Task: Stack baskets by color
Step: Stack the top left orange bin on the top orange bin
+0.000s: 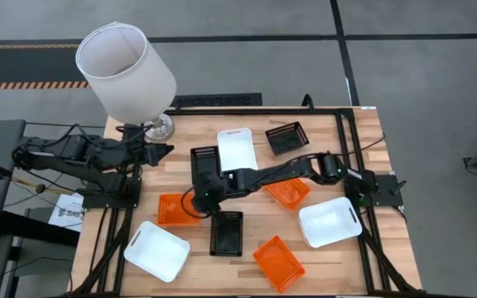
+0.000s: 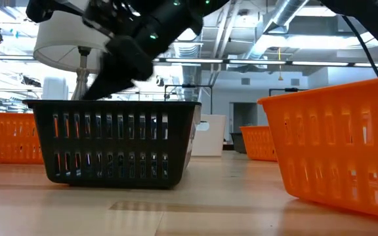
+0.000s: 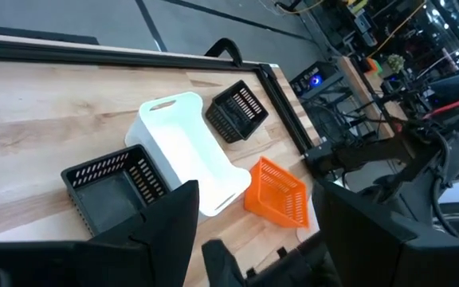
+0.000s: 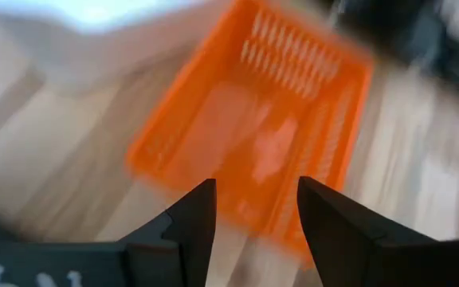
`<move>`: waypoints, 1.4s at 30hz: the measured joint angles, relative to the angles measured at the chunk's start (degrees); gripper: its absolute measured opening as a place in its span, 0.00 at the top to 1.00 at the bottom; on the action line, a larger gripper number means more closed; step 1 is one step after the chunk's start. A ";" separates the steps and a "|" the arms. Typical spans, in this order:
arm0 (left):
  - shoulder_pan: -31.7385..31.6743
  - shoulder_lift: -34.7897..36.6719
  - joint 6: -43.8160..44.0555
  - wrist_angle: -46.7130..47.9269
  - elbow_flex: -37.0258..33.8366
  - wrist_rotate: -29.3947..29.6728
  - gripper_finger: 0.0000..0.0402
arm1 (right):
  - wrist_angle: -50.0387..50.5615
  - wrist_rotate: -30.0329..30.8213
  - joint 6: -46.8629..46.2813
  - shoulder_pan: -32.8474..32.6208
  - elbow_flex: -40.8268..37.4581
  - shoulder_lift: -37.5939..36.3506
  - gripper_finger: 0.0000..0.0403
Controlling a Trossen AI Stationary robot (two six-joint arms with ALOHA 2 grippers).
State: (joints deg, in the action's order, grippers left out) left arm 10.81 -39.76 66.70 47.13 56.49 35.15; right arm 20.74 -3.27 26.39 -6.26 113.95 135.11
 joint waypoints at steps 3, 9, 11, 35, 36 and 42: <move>0.00 -0.15 0.11 -0.11 0.00 -0.01 0.42 | 0.38 -0.02 1.10 -0.26 -0.02 0.21 0.50; 0.00 -0.38 0.19 -0.10 0.00 -0.03 0.42 | 1.57 0.00 4.25 -0.15 -0.02 0.26 0.50; 0.00 -0.36 0.19 -0.09 0.00 -0.01 0.42 | 1.15 -0.01 5.48 0.08 -0.02 0.26 0.50; -0.01 -0.38 -0.01 0.04 0.00 0.16 0.42 | 1.35 -6.07 13.21 1.97 -0.06 1.74 0.51; -0.01 -0.38 -0.01 0.04 0.00 0.16 0.42 | 2.84 -6.03 13.19 2.02 -0.16 1.90 0.52; -0.02 -0.36 -0.01 0.01 0.00 0.12 0.42 | 4.94 -4.43 14.63 1.79 -0.23 4.17 0.57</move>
State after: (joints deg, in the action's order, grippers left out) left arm 10.79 -40.12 66.70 47.15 56.49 35.27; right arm 25.68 -7.70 41.01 -4.47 113.72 139.28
